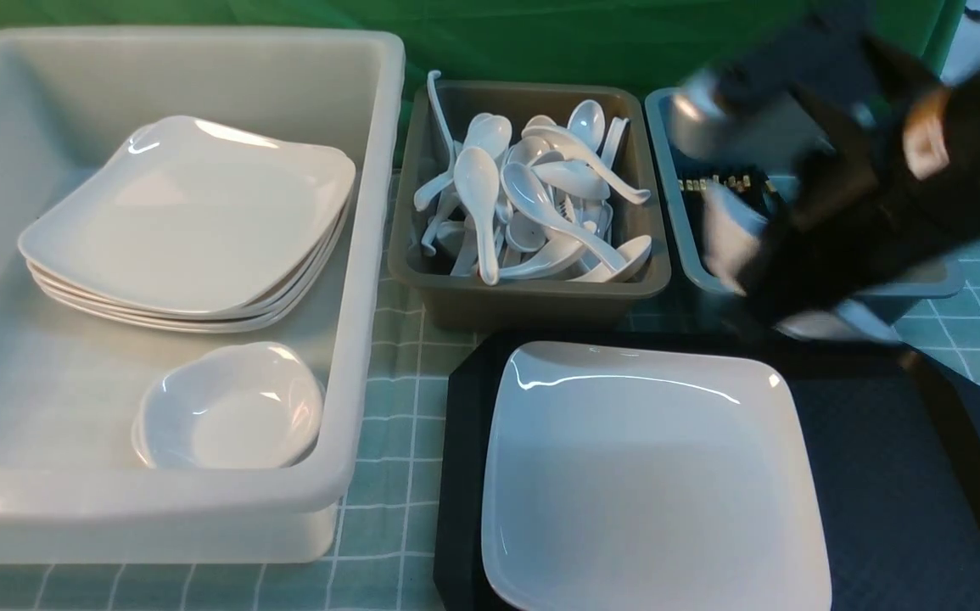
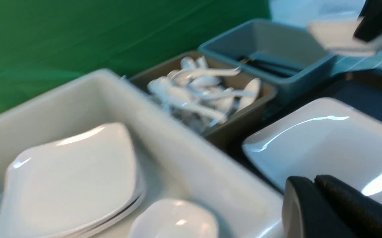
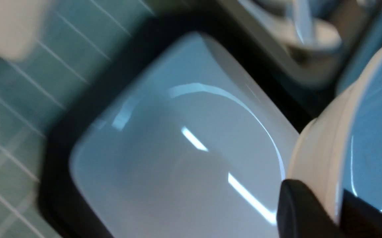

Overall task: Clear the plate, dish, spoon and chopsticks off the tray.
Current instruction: Use the right arm to put the small plate into the large storage box on the left

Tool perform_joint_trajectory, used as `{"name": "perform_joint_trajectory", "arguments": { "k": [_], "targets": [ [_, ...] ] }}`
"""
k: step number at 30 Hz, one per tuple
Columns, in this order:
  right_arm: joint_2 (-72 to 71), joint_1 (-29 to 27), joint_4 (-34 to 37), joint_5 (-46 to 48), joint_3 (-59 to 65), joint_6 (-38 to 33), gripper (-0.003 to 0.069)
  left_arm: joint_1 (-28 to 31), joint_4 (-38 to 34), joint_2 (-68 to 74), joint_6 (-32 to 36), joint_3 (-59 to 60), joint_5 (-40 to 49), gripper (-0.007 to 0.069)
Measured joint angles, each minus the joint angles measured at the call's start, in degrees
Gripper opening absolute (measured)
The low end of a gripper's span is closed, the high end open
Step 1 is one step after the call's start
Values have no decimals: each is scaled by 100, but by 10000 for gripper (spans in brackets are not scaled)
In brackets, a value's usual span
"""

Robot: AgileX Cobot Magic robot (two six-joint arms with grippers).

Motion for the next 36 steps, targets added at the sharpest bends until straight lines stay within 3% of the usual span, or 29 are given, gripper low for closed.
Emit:
{"name": "perform_joint_trajectory", "arguments": {
  "k": [1, 4, 7, 14, 19, 33, 36],
  "targets": [
    [30, 54, 34, -14, -138, -57, 64, 0, 170, -3, -211, 0, 5, 17],
    [881, 896, 532, -235, -1451, -522, 64, 0, 1498, 6, -1456, -50, 354, 17],
    [1766, 1257, 739, -193, -2510, -728, 64, 0, 1716, 9, -1773, -148, 702, 17],
    [3866, 1490, 1298, 460, -4588, -927, 64, 0, 1638, 12, -1804, -221, 1209, 17],
    [4760, 1490, 1309, 572, -5344, -920, 64, 0, 1631, 12, -1804, -221, 1218, 17],
    [5540, 1490, 1200, 331, -5492, -920, 68, 0, 1488, 12, -1765, -221, 1070, 17],
    [5640, 1490, 1186, 254, -5504, -920, 106, 0, 1483, 12, -1765, -221, 1070, 17]
  ]
}}
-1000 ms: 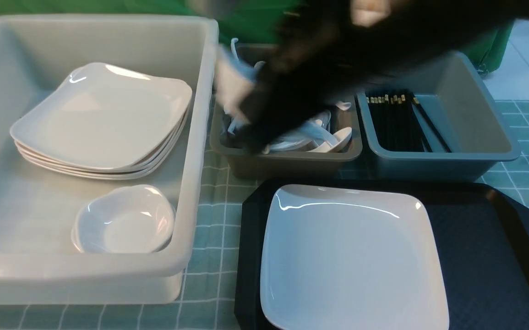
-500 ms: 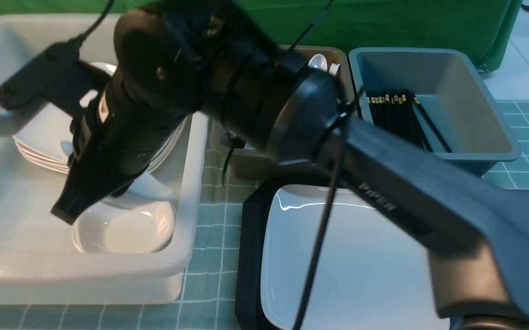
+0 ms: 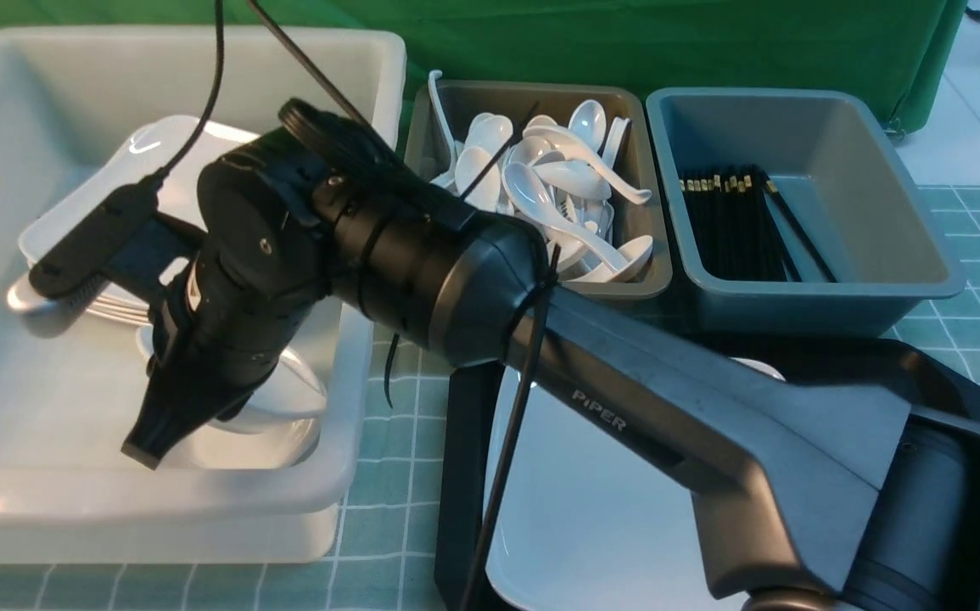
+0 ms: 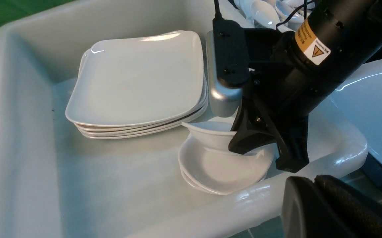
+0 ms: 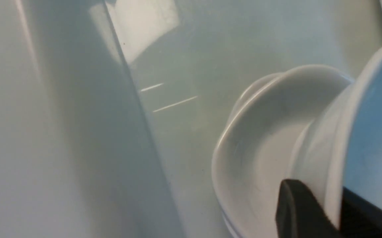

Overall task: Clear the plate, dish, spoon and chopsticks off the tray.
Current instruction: Use the right arm to put the small plate into the large storage box on the left, then use the left arm to grab a plate from the dinner plate

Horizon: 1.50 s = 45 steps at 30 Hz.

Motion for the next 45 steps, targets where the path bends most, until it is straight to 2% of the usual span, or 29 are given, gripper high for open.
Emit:
{"name": "perform_joint_trajectory", "arguments": {
  "k": [7, 10, 20, 22, 26, 29, 32, 34, 35, 36, 38, 40, 41, 42, 45],
  "targets": [
    [35, 0, 0, -18, -17, -6, 330, 0, -7, 0, 11, 0, 6, 17],
    [35, 0, 6, 13, -17, 88, 395, 0, -81, 0, 29, 0, 6, 17],
    [-248, 33, -26, 160, -22, 295, 419, 0, -648, 0, 431, 0, -15, 17],
    [-281, 33, -32, 234, -28, 295, 441, 0, -733, 0, 487, 0, -36, 17],
    [-281, 33, -32, 442, -28, 295, 533, 0, -863, 0, 583, 0, -41, 17],
    [-356, 33, -78, 545, -23, 295, 552, 0, -863, 0, 583, 0, -41, 17],
    [-558, 33, -341, 733, -23, 295, 511, 0, -945, 0, 619, 0, -46, 17],
    [-861, 33, -754, 1036, -23, 332, 428, 0, -1086, 0, 724, 0, -101, 17],
    [-1085, 33, -1060, 1228, -23, 408, 358, 0, -1215, 0, 808, 0, -139, 17],
    [-1117, 33, -1103, 1228, -23, 408, 347, 0, -1253, 0, 835, 0, -156, 17],
    [-1593, 20, -1551, 1228, 60, 625, 206, 0, -1507, 0, 967, 0, -319, 17],
    [-1949, -8, -1682, 1228, 192, 722, 123, 0, -1719, 0, 1088, 0, -480, 17],
    [-1987, -12, -1693, 1228, 212, 723, 115, 0, -1719, 0, 1088, 0, -501, 17],
    [-2372, -28, -1756, 1228, 458, 784, 62, 0, -1863, 4, 1189, 0, -672, 17],
    [-3075, -28, -1792, 1228, 1130, 897, 23, 0, -1997, 7, 1257, 0, -814, 17]
  ]
}}
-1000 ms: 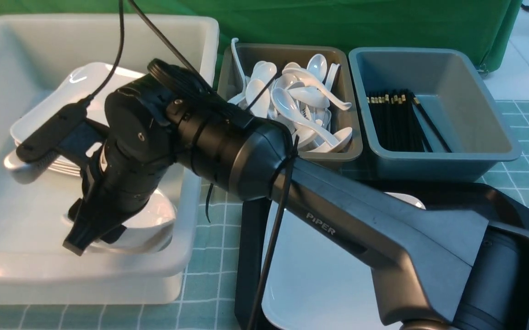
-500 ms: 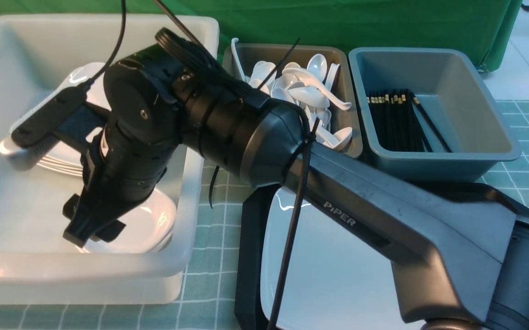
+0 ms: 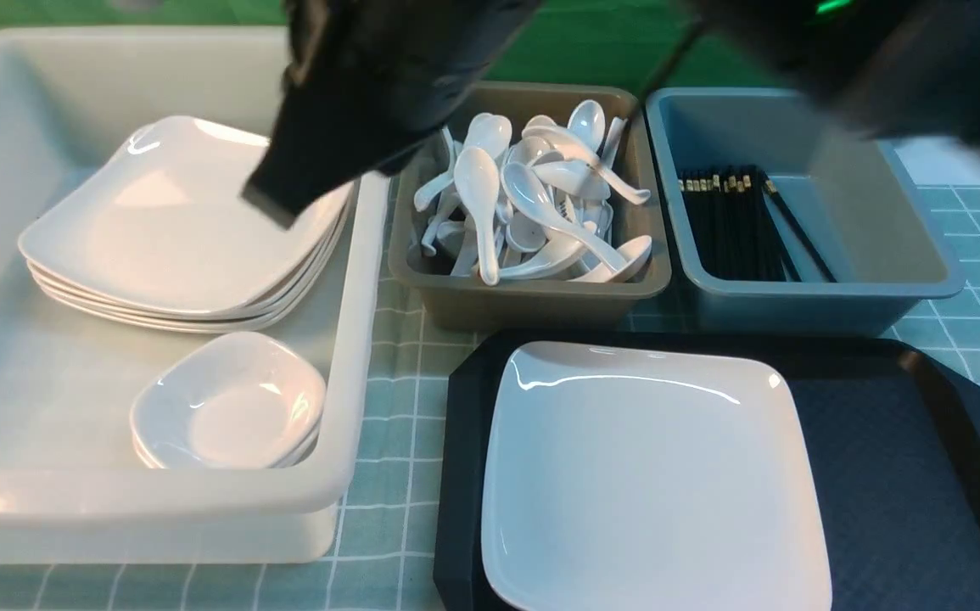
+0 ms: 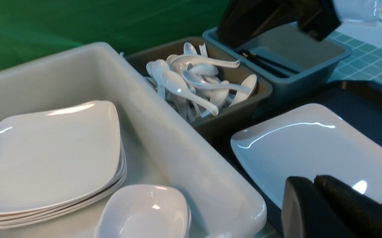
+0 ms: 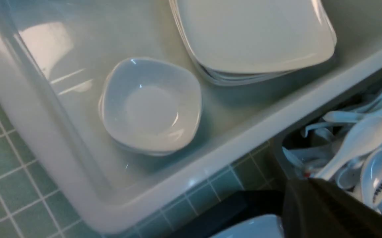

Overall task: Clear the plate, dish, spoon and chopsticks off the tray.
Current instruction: Use the left arm to grab a plate from the dinner plate

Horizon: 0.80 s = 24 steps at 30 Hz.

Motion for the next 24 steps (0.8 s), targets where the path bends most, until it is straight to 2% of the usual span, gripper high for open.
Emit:
{"name": "perform_joint_trajectory", "arguments": {
  "k": [3, 6, 12, 14, 18, 19, 20, 21, 22, 24],
  "targets": [
    [-837, 0, -15, 0, 961, 160, 22, 0, -35, 37, 35, 0, -19, 17],
    [-2052, 0, -48, 0, 2433, 486, 22, -25, -160, 344, 145, 0, 62, 17],
    [-3584, 0, -318, 0, 4278, 1380, 24, -505, -1123, 1320, 998, 0, 180, 17],
    [-4177, 0, -423, 0, 5023, 1824, 25, -894, -1371, 1971, 1328, 0, 86, 17],
    [-5142, 0, -499, 0, 5925, 2328, 27, -1768, -1271, 3123, 1551, -2, -296, 17],
    [-5421, 0, -506, 0, 6160, 2462, 28, -2137, -1098, 3549, 1629, -24, -477, 17],
    [-5465, 0, -506, 0, 6195, 2488, 28, -2200, -1065, 3623, 1643, -25, -507, 17],
    [-5834, 0, -507, 0, 6478, 2670, 31, -2797, -659, 4319, 1700, -108, -744, 17],
    [-5912, 0, -507, 0, 6533, 2701, 31, -2927, -602, 4472, 1697, -133, -777, 17],
    [-6236, 0, -507, -11, 6733, 2854, 32, -3471, 63, 5138, 1702, -288, -840, 17]
  ]
}}
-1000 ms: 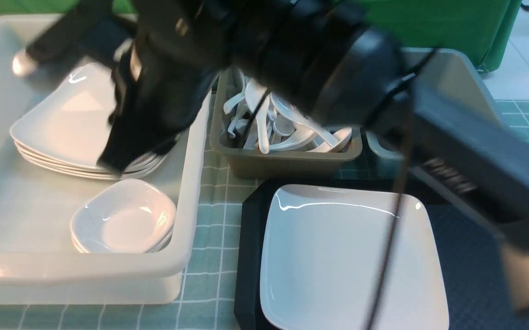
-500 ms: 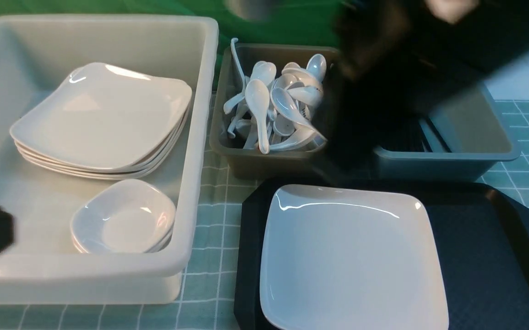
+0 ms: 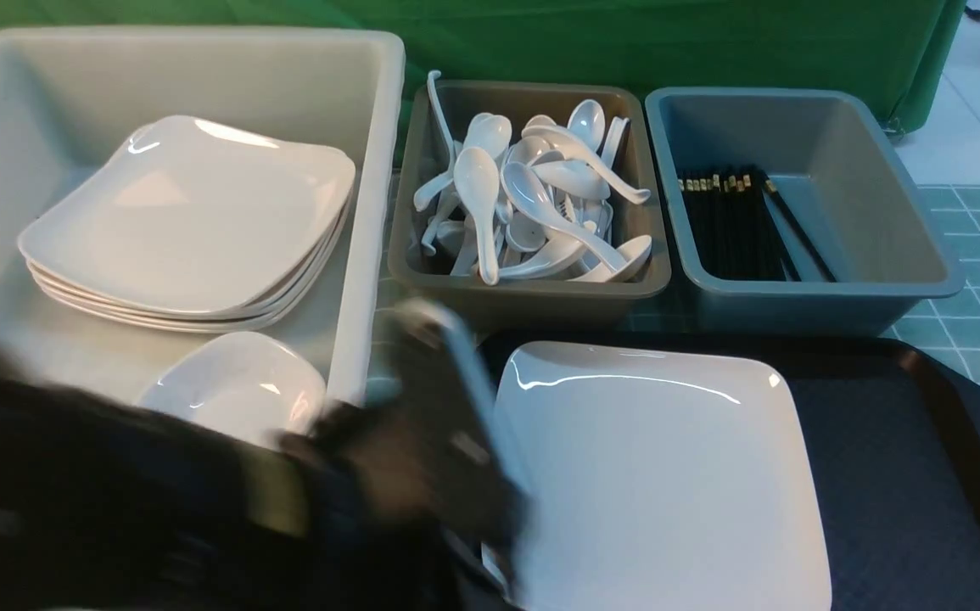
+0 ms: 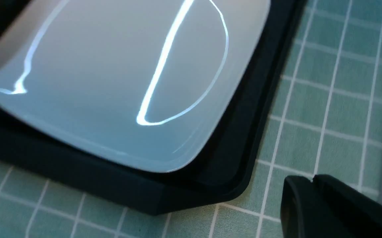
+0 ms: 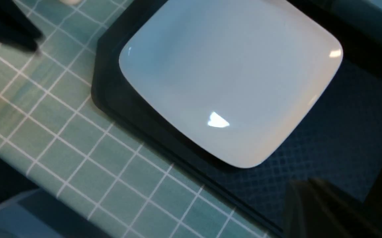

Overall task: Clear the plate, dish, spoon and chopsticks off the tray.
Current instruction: Use the left arm to grab a plate from the dinner plate

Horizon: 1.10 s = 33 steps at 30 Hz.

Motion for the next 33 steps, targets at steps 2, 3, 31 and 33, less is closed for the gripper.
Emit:
{"name": "perform_joint_trajectory", "arguments": {
  "k": [2, 3, 31, 33],
  "targets": [
    [-302, 0, 0, 0, 174, 115, 34, -427, 603, 604, -39, -175, 37, 21],
    [-486, 0, 0, -5, 249, 138, 34, -642, 973, 1010, -64, -281, 57, 28],
    [-1220, 0, 17, -146, 913, 83, 55, -11, 2464, 3030, 1771, -524, -1419, 367],
    [-1220, 0, 20, -146, 913, 83, 59, -11, 2564, 3089, 1817, -568, -1428, 364]
  ]
}}
